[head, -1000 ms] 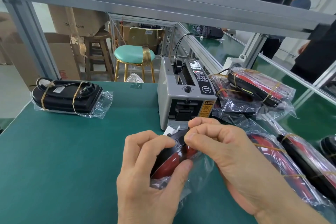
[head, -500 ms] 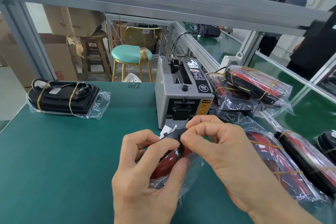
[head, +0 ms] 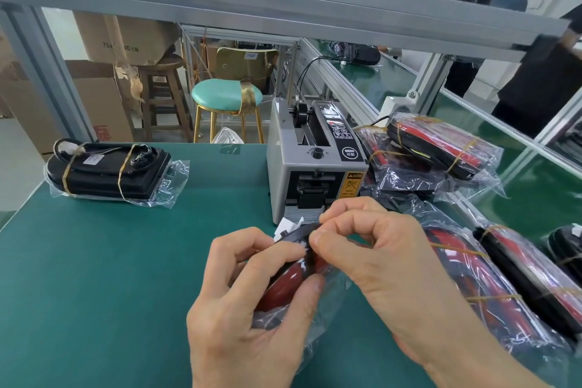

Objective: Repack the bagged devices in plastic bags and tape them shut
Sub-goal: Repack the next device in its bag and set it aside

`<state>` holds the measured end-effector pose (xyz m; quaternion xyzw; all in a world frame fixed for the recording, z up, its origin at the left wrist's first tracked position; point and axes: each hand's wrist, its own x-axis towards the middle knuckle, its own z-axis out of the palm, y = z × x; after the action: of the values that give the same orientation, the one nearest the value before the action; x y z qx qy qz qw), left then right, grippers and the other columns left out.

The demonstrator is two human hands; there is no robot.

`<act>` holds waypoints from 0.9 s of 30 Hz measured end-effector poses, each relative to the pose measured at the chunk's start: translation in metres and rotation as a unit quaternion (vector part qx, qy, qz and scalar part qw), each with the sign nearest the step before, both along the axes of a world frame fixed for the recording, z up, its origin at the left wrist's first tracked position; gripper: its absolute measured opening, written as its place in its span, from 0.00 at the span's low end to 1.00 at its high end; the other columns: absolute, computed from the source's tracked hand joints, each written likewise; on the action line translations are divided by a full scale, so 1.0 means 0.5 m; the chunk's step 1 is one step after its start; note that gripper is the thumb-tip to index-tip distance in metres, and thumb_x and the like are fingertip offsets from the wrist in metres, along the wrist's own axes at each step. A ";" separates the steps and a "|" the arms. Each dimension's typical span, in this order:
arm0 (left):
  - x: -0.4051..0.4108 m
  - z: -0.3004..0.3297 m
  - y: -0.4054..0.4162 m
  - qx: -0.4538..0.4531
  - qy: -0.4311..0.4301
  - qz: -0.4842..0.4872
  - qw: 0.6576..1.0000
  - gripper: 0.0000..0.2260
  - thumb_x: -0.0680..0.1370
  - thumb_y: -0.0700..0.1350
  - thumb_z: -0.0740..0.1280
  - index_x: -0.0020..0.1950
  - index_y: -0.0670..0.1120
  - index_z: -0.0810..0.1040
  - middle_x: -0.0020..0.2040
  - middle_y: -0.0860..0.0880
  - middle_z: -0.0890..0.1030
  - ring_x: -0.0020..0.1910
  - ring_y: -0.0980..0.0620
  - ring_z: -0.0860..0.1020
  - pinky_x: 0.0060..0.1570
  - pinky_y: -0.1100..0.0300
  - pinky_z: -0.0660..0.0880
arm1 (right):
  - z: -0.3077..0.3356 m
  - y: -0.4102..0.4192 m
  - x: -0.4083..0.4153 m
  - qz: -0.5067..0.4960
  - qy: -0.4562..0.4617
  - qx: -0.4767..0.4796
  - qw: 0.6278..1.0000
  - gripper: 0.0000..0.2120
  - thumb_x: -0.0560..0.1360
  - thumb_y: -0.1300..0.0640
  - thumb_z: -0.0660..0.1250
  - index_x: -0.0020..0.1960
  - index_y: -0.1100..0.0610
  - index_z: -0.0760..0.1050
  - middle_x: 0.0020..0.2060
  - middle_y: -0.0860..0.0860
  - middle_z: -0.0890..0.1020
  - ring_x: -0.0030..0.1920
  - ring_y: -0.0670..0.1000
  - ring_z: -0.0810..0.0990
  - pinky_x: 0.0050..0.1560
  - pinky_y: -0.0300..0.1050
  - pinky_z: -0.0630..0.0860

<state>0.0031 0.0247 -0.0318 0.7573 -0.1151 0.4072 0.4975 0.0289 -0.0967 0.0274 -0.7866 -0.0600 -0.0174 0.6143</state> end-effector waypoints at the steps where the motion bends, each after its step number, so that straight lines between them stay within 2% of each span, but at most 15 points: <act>1: 0.000 0.000 -0.001 0.000 -0.001 0.001 1.000 0.09 0.67 0.49 0.73 0.46 0.51 0.81 0.45 0.49 0.75 0.42 0.62 0.76 0.40 0.75 0.71 | -0.001 -0.001 0.001 -0.005 -0.006 -0.005 1.000 0.04 0.62 0.56 0.71 0.30 0.56 0.82 0.40 0.42 0.79 0.37 0.36 0.78 0.38 0.26 0.71; 4: 0.000 0.000 -0.002 0.002 -0.008 0.004 1.000 0.09 0.67 0.48 0.73 0.46 0.50 0.80 0.45 0.49 0.75 0.43 0.62 0.76 0.40 0.76 0.71 | -0.005 -0.010 0.004 -0.018 -0.008 -0.003 1.000 0.04 0.62 0.60 0.72 0.29 0.58 0.81 0.38 0.43 0.79 0.35 0.37 0.77 0.35 0.25 0.70; 8: 0.001 0.001 -0.003 0.001 -0.011 0.006 1.000 0.09 0.67 0.49 0.73 0.45 0.51 0.80 0.45 0.49 0.75 0.43 0.62 0.76 0.39 0.75 0.72 | -0.010 -0.018 0.002 -0.014 0.006 0.026 1.000 0.05 0.64 0.60 0.72 0.30 0.58 0.81 0.39 0.44 0.80 0.38 0.40 0.78 0.38 0.27 0.71; 11: 0.000 0.001 -0.004 0.004 -0.009 0.010 1.000 0.09 0.67 0.49 0.73 0.45 0.51 0.80 0.45 0.50 0.75 0.44 0.63 0.76 0.40 0.75 0.71 | -0.006 -0.019 0.000 0.003 0.024 0.060 0.998 0.06 0.67 0.55 0.75 0.33 0.55 0.81 0.39 0.46 0.81 0.41 0.44 0.79 0.45 0.36 0.73; 13: -0.003 0.001 -0.005 0.002 -0.005 0.012 1.000 0.08 0.66 0.49 0.73 0.44 0.50 0.81 0.45 0.50 0.76 0.43 0.62 0.76 0.40 0.75 0.71 | -0.002 -0.011 0.000 0.014 0.037 0.063 0.997 0.07 0.64 0.50 0.74 0.37 0.53 0.82 0.42 0.49 0.82 0.42 0.45 0.80 0.46 0.40 0.75; 16: -0.005 0.001 -0.008 -0.007 -0.006 0.026 1.000 0.08 0.66 0.48 0.73 0.38 0.45 0.81 0.44 0.50 0.77 0.42 0.61 0.76 0.41 0.76 0.70 | -0.013 0.006 0.000 0.005 0.030 0.020 0.999 0.13 0.60 0.45 0.73 0.42 0.48 0.81 0.45 0.45 0.81 0.45 0.45 0.81 0.48 0.41 0.77; 18: -0.005 0.002 -0.011 -0.018 -0.007 0.036 0.999 0.10 0.66 0.49 0.73 0.36 0.43 0.78 0.43 0.50 0.77 0.41 0.60 0.76 0.40 0.75 0.70 | -0.019 0.012 -0.002 0.002 0.019 -0.007 1.000 0.14 0.59 0.45 0.73 0.44 0.44 0.79 0.45 0.42 0.81 0.45 0.41 0.81 0.49 0.40 0.76; 20: -0.003 0.004 -0.012 -0.030 -0.005 0.042 0.999 0.12 0.66 0.50 0.73 0.36 0.42 0.76 0.43 0.50 0.77 0.40 0.59 0.76 0.39 0.75 0.70 | -0.025 0.008 -0.003 0.014 0.012 -0.002 1.000 0.12 0.62 0.47 0.74 0.45 0.43 0.79 0.45 0.42 0.81 0.44 0.40 0.80 0.47 0.38 0.74; 23: -0.002 0.001 -0.008 -0.026 -0.005 0.031 0.999 0.12 0.66 0.50 0.73 0.39 0.44 0.77 0.44 0.50 0.77 0.42 0.59 0.76 0.41 0.76 0.70 | -0.030 0.003 -0.003 0.032 0.013 0.038 0.999 0.06 0.71 0.56 0.74 0.45 0.46 0.81 0.44 0.44 0.82 0.44 0.42 0.80 0.46 0.37 0.74; 27: -0.001 -0.003 -0.001 0.001 0.001 0.020 1.000 0.14 0.66 0.51 0.73 0.50 0.51 0.80 0.46 0.52 0.74 0.45 0.62 0.75 0.45 0.77 0.69 | -0.038 -0.009 0.004 0.008 0.035 0.106 0.994 0.11 0.75 0.65 0.66 0.44 0.50 0.82 0.38 0.48 0.83 0.39 0.43 0.79 0.41 0.33 0.74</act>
<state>0.0027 0.0241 -0.0332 0.7604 -0.0996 0.4159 0.4888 0.0309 -0.1011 0.0086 -0.7165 -0.0419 0.0089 0.6963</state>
